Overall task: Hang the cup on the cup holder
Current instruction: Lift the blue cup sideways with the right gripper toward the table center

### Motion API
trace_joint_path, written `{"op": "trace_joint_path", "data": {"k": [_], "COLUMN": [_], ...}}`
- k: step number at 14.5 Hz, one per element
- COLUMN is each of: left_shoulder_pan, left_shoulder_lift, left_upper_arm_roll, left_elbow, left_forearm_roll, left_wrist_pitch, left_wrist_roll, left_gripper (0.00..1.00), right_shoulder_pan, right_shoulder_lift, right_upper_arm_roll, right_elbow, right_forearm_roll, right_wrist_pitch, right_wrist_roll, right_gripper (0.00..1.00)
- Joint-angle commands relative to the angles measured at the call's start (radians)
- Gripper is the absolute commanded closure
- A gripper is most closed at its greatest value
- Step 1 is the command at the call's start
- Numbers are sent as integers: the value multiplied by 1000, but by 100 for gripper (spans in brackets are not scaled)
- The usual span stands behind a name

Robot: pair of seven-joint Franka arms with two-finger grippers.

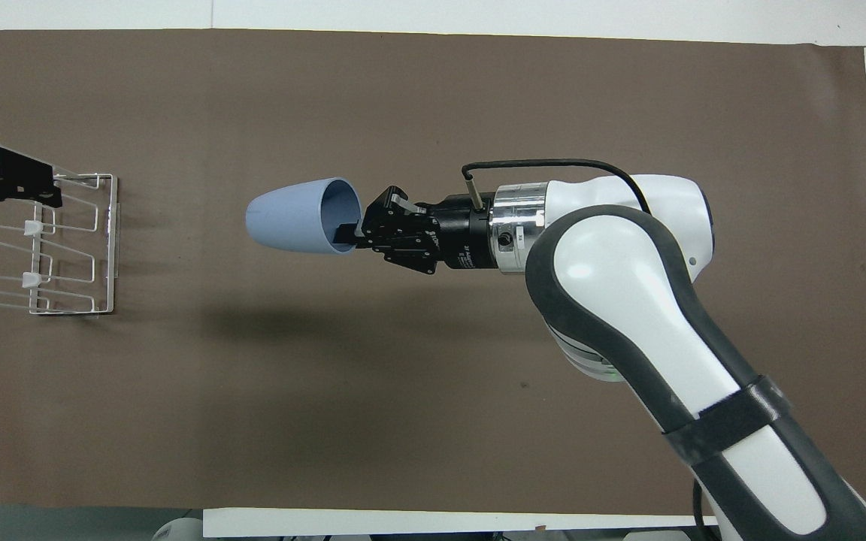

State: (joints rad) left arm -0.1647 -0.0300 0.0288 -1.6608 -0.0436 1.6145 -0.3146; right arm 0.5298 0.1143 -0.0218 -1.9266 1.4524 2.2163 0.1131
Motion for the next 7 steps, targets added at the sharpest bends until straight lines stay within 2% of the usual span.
{"op": "trace_joint_path", "data": {"k": [1, 3, 7], "left_shoulder_pan": [-42, -99, -151], "left_shoulder_lift": [-31, -16, -1], "left_upper_arm_roll": [5, 2, 2], "left_elbow": [-54, -69, -71], "left_forearm_roll": [-108, -168, -281], "left_wrist_pitch": [93, 180, 235], "left_wrist_roll": [-278, -536, -852], "left_gripper": [0, 0, 0], "right_shoulder_pan": [21, 21, 21], "right_shoulder_lift": [-7, -7, -7], "right_upper_arm_roll": [-1, -1, -1], "right_elbow": [-11, -12, -12], "right_forearm_roll": [46, 46, 46], "right_wrist_pitch": [32, 33, 33], "right_wrist_roll": [11, 13, 13], "right_gripper": [100, 100, 100]}}
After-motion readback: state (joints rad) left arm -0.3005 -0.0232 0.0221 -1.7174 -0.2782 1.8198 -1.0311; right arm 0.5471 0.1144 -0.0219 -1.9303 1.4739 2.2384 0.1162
